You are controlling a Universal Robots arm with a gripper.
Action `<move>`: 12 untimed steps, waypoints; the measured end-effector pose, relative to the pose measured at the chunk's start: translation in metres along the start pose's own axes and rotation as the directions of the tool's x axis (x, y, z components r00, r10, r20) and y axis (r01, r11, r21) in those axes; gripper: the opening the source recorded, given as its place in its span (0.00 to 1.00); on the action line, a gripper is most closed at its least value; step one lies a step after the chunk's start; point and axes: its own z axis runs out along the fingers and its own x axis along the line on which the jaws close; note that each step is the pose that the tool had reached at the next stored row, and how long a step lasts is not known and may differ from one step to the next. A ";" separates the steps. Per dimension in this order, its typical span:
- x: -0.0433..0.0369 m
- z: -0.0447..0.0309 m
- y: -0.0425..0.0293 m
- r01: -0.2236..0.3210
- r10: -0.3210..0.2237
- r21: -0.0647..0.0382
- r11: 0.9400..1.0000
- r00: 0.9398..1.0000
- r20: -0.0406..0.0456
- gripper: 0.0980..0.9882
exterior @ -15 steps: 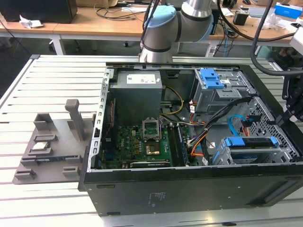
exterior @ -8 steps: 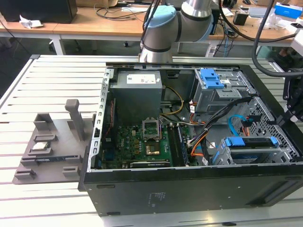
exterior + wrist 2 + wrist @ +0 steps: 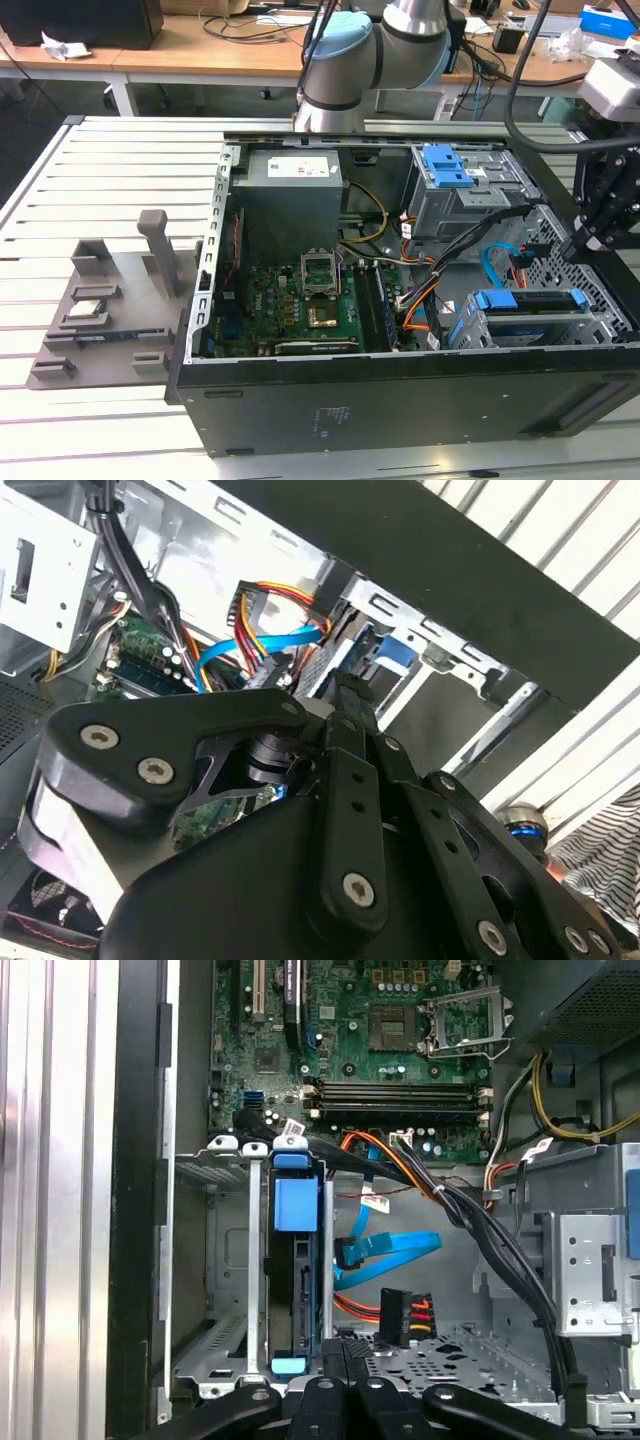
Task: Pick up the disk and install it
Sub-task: 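Insert the first disk wire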
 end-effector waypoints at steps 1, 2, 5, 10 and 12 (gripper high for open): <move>-0.0018 0.0001 0.0002 0.000 0.000 0.000 1.000 1.000 0.000 0.01; -0.0036 0.0001 0.0004 0.000 0.000 0.000 1.000 1.000 0.000 0.01; -0.0078 0.0003 0.0009 0.000 0.000 0.000 1.000 1.000 0.000 0.01; -0.0160 0.0007 0.0019 0.000 0.000 0.000 1.000 1.000 0.000 0.01; -0.0190 0.0008 0.0021 0.000 0.000 0.000 1.000 1.000 0.000 0.01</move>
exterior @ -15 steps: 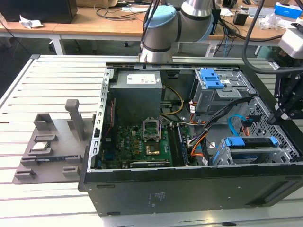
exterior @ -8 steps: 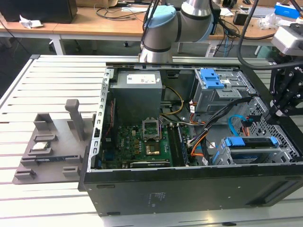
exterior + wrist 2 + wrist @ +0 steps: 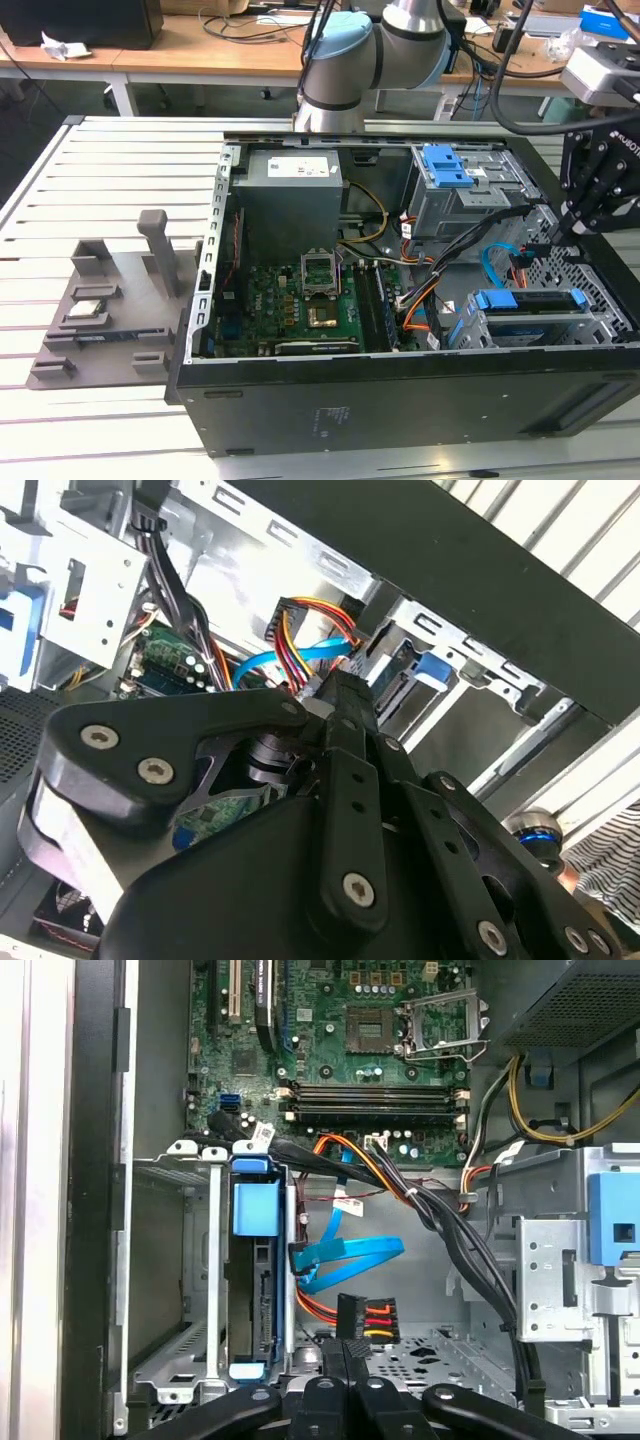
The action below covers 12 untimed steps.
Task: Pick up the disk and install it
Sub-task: 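Insert the first disk wire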
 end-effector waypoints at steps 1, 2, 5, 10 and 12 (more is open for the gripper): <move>-0.0001 0.0001 0.0000 0.000 0.000 0.000 1.000 1.000 0.000 0.01; -0.0001 0.0001 0.0000 0.000 0.000 0.000 1.000 1.000 0.000 0.01; -0.0001 0.0000 0.0000 0.000 0.000 0.000 1.000 1.000 0.000 0.01; -0.0002 -0.0001 0.0000 0.000 0.000 0.000 1.000 1.000 0.000 0.23; -0.0014 0.0000 0.0002 0.000 0.000 0.000 1.000 1.000 0.000 0.23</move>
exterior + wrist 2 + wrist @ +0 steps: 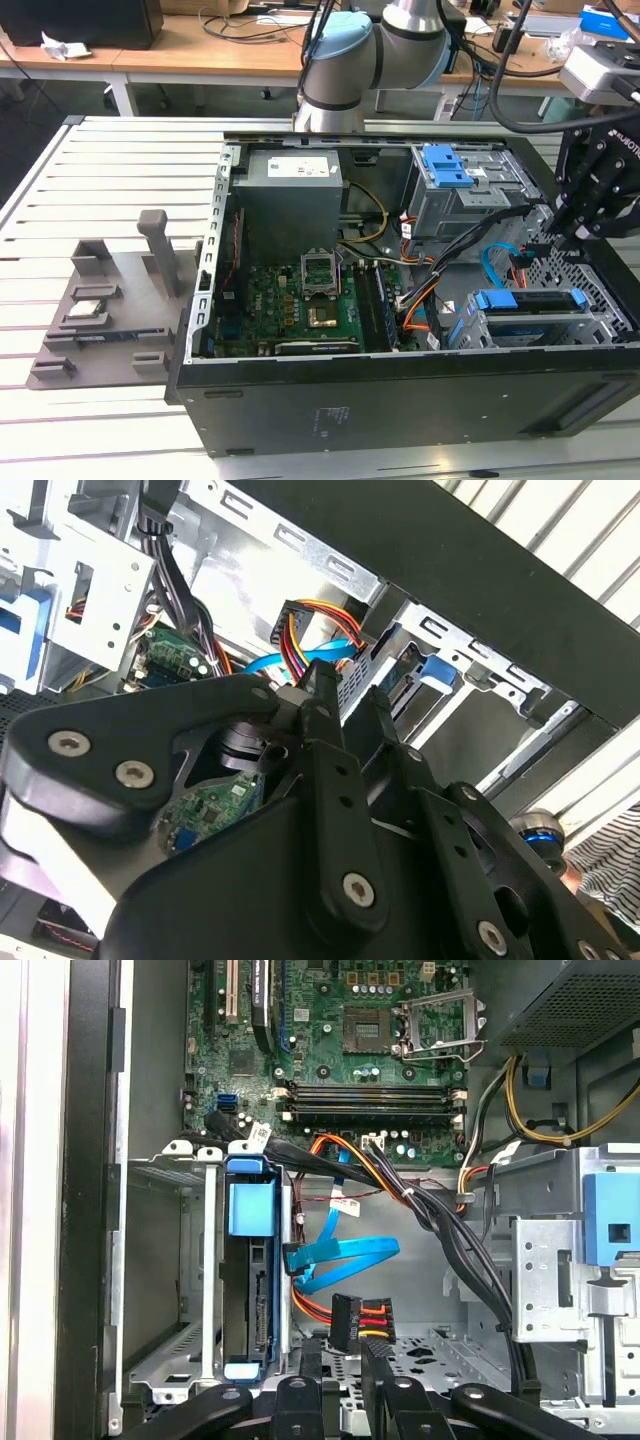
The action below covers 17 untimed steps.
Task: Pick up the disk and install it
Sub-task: 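Insert the first disk wire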
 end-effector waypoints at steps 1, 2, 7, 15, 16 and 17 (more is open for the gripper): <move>-0.0012 0.0001 0.0005 0.000 0.000 0.000 1.000 1.000 0.000 0.23; -0.0025 0.0004 0.0017 0.000 0.000 0.000 1.000 1.000 0.000 0.23; -0.0056 0.0042 0.0029 0.000 0.000 0.000 1.000 1.000 0.000 0.23; -0.0055 0.0110 0.0067 0.000 0.000 0.000 1.000 1.000 -0.005 0.23; -0.0056 0.0118 0.0084 -0.001 0.001 0.000 1.000 1.000 -0.009 0.23; -0.0056 0.0130 0.0104 -0.001 0.001 0.000 1.000 1.000 -0.014 0.23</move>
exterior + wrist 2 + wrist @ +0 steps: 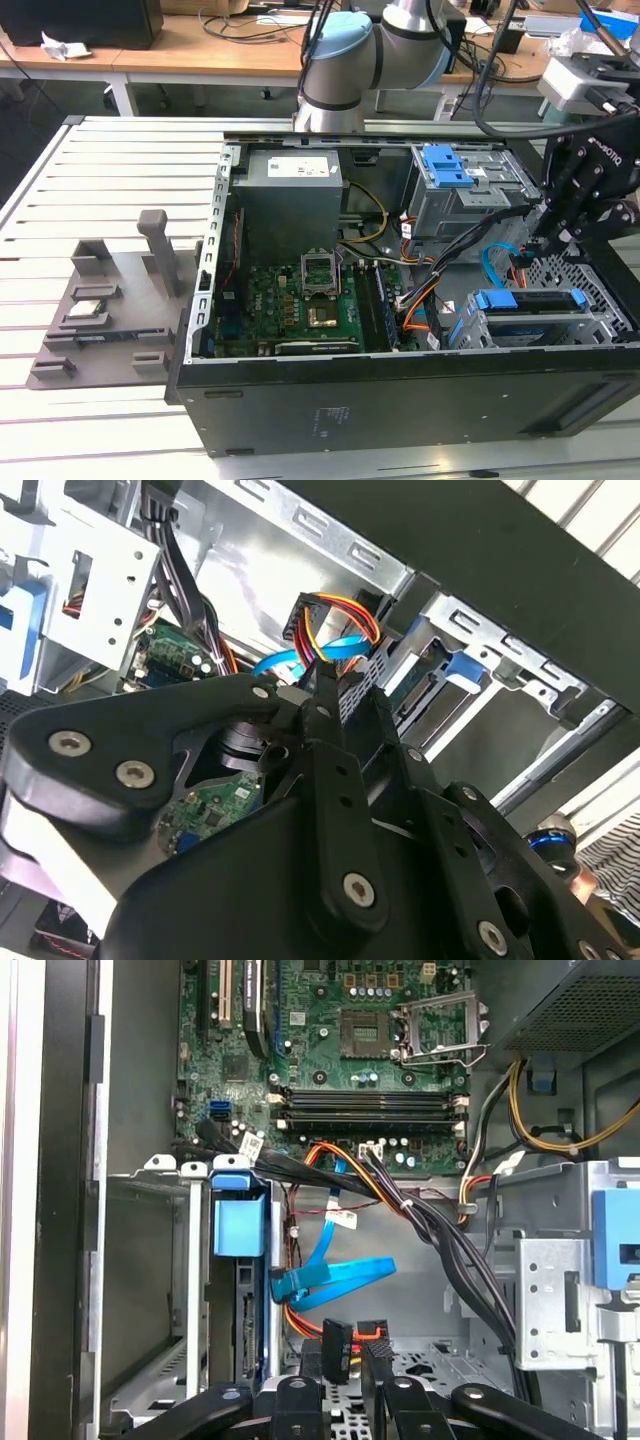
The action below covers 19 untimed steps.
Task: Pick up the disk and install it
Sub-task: 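Insert the first disk wire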
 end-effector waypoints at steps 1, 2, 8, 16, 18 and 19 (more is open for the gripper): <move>0.0000 0.0021 0.0014 0.000 0.000 0.000 1.000 1.000 -0.002 0.23; 0.0000 0.0038 0.0019 0.000 0.000 0.000 1.000 1.000 -0.004 0.23; -0.0001 0.0061 0.0020 0.000 0.000 0.000 1.000 1.000 -0.007 0.23; 0.0000 0.0062 0.0020 -0.001 0.001 0.000 1.000 1.000 -0.008 0.08; -0.0001 0.0062 0.0020 -0.001 0.001 0.000 1.000 1.000 -0.009 0.08; 0.0000 0.0062 0.0020 -0.001 0.001 0.000 1.000 1.000 -0.009 0.08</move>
